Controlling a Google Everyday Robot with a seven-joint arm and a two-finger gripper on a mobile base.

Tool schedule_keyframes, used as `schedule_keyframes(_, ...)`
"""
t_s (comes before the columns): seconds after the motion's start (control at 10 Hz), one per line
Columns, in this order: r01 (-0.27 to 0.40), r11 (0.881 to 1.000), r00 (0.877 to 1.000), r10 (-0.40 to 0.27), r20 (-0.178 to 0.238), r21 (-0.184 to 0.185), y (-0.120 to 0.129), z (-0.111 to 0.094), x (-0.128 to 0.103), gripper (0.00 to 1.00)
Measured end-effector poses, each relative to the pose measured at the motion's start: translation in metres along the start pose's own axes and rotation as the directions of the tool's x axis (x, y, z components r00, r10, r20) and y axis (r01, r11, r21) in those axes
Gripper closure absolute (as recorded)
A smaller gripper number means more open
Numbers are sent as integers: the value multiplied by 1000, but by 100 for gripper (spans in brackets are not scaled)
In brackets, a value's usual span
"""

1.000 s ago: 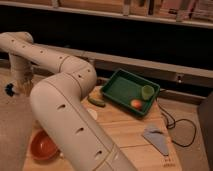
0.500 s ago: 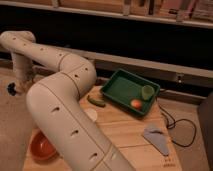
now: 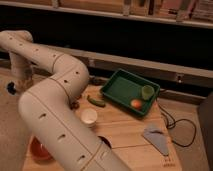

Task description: Place brush in metal cup

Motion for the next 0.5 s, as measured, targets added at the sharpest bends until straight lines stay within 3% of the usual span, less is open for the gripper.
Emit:
schedule_keyframes(0.2, 3, 1000, 1000, -4, 3, 14, 1, 0, 4, 20)
schedule_keyframes(0.5, 13, 999, 1000, -13, 14, 30, -1, 1, 10, 20)
